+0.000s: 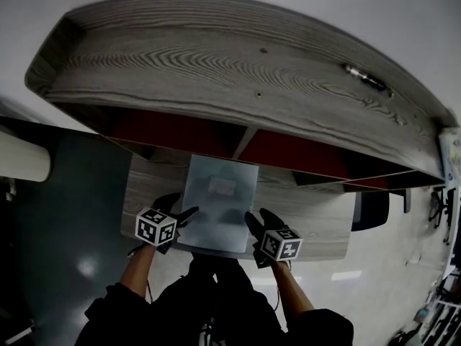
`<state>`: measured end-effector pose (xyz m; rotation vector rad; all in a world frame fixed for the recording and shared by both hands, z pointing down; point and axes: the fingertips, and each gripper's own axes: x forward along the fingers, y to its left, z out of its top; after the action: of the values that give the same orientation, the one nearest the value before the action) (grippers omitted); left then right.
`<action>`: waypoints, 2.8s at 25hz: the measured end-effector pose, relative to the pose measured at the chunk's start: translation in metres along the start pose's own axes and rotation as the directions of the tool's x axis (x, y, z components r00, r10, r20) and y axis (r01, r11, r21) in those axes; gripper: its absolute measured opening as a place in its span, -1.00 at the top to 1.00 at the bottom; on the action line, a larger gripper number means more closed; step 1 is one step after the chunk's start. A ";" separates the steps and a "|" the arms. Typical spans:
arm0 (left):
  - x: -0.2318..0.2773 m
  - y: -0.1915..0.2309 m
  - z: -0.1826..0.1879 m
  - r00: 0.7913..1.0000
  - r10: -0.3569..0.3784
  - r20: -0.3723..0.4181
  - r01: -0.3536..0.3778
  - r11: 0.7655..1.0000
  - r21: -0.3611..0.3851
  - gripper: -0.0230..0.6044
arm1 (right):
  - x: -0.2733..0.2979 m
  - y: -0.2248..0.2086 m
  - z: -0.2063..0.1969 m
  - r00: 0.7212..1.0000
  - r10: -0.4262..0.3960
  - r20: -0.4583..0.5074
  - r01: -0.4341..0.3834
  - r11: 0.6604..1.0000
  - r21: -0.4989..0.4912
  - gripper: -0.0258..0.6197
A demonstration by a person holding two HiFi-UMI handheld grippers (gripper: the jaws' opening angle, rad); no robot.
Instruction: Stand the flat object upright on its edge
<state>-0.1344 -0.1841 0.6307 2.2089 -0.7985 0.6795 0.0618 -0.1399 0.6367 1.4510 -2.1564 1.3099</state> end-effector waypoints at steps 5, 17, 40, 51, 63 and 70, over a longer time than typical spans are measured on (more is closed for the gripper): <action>0.010 0.009 -0.013 0.999 -0.013 -0.034 0.011 0.998 -0.057 -0.12 | 0.009 -0.014 -0.015 0.998 -0.001 -0.061 0.006 0.996 0.086 0.22; 0.030 0.027 -0.034 0.994 -0.073 -0.080 0.054 0.973 -0.224 -0.12 | 0.033 -0.025 -0.028 0.992 0.058 -0.116 -0.039 0.986 0.159 0.23; 0.060 0.032 -0.044 0.967 -0.145 -0.209 0.094 0.967 -0.237 -0.18 | 0.060 -0.032 -0.036 0.970 0.106 -0.220 -0.062 0.978 0.199 0.20; 0.067 0.033 -0.048 0.950 -0.212 -0.229 0.141 0.947 -0.290 -0.22 | 0.065 -0.034 -0.040 0.958 0.179 -0.223 -0.108 0.949 0.297 0.14; 0.069 0.033 -0.048 0.937 -0.260 -0.232 0.179 0.930 -0.321 -0.24 | 0.067 -0.035 -0.042 0.922 0.274 -0.272 -0.170 0.921 0.351 0.13; 0.068 0.034 -0.047 0.943 -0.246 -0.225 0.170 0.935 -0.312 -0.23 | 0.068 -0.033 -0.041 0.918 0.283 -0.278 -0.176 0.919 0.352 0.13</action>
<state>-0.1231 -0.1920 0.7195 1.8576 -0.4829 0.6820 0.0451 -0.1538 0.7197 0.9948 -2.0067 1.9109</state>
